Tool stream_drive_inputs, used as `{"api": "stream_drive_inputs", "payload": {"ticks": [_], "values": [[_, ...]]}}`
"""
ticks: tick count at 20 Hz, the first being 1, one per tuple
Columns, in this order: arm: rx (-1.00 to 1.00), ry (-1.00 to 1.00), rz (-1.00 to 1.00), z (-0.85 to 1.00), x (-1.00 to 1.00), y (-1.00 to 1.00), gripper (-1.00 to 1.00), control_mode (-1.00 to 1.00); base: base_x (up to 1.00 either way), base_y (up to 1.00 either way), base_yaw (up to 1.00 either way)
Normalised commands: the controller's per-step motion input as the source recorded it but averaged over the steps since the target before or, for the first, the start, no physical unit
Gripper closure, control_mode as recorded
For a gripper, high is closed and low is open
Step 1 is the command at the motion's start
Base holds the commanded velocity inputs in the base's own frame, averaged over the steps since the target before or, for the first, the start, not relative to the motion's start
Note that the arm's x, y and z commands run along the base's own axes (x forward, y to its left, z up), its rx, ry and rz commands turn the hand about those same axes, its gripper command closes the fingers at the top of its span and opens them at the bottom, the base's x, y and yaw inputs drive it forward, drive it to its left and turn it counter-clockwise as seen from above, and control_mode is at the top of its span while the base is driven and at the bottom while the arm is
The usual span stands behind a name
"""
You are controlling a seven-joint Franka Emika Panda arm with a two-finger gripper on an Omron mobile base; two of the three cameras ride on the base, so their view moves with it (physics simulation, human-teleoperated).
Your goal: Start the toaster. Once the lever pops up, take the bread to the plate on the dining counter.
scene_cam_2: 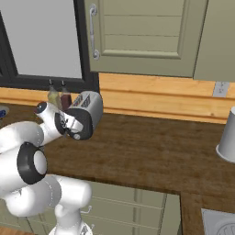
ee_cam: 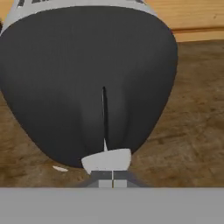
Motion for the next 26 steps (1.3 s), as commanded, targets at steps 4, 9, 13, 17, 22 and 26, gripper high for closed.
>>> {"api": "stream_drive_inputs", "payload": {"ticks": [4,9,13,17,22,26], "values": [[0.04,-0.08,-0.01,1.0,-0.78,-0.05,1.0,-1.0,0.0,0.0,0.0],[0.0,0.02,0.0,1.0,-0.17,0.0,1.0,-1.0,0.0,0.0,0.0],[0.0,0.16,0.0,1.0,0.0,0.0,1.0,-1.0,0.0,0.0,0.0],[0.0,0.19,0.0,0.89,0.0,0.0,1.0,-1.0,0.0,0.0,0.0],[0.01,0.02,0.08,0.27,-0.03,0.0,1.0,-1.0,0.0,0.0,0.0],[0.0,-0.02,0.06,0.04,-0.02,0.03,1.0,-1.0,0.0,0.0,0.0]]}}
